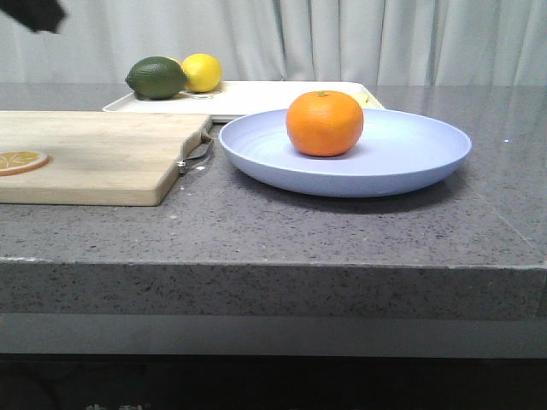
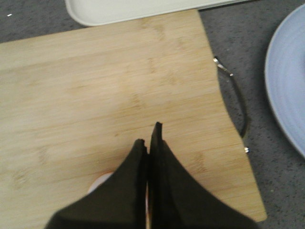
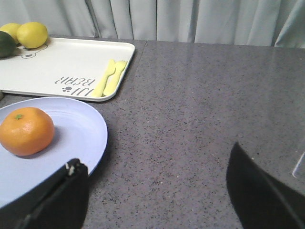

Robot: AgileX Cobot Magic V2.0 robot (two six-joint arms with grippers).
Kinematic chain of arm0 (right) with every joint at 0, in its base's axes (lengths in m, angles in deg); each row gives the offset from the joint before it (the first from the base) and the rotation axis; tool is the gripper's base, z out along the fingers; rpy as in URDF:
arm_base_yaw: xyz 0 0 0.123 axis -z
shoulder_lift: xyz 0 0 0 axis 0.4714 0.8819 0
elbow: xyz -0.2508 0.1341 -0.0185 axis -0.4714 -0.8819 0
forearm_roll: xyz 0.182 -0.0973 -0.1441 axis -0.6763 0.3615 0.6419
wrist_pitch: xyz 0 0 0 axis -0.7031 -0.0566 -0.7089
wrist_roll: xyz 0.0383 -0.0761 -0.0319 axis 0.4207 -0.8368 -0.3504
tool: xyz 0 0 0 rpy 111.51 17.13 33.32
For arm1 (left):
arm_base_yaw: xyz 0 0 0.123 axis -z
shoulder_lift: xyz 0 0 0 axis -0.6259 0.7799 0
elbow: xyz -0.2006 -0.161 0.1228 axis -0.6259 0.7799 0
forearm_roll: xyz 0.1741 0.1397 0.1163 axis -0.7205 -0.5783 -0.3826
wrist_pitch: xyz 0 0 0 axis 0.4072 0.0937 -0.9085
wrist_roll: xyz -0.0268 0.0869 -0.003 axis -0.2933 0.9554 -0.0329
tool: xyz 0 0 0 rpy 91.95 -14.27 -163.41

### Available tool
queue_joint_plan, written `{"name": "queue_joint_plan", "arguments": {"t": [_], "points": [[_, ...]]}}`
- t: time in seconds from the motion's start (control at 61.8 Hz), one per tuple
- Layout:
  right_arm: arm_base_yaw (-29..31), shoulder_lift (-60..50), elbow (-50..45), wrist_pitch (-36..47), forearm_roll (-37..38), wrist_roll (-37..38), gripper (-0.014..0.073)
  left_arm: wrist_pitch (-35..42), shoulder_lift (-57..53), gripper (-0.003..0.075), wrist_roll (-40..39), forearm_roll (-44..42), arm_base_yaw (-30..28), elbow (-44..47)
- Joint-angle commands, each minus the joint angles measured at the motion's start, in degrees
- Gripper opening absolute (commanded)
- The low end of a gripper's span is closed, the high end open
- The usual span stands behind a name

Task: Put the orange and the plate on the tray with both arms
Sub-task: 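Open the left gripper and withdraw it back over the cutting board, then move the right gripper down to the rim of the blue plate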

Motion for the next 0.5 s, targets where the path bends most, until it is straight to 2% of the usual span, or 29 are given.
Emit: {"name": "queue_joint_plan", "arguments": {"t": [0.0, 0.178, 0.485], "points": [[0.15, 0.25, 2.17, 4.75, -0.14, -0.57, 0.0603, 5.85, -7.57, -0.0018, -1.36, 0.38, -2.64, 4.61], [0.15, 0.25, 2.17, 4.75, -0.14, -0.57, 0.0603, 10.58, -21.24, -0.0018, -1.5, 0.47, -7.59, 17.04], [0.15, 0.25, 2.17, 4.75, -0.14, -0.57, 0.0603, 16.61, -46.74, -0.0018, -1.5, 0.27, -8.21, 35.8]]}}
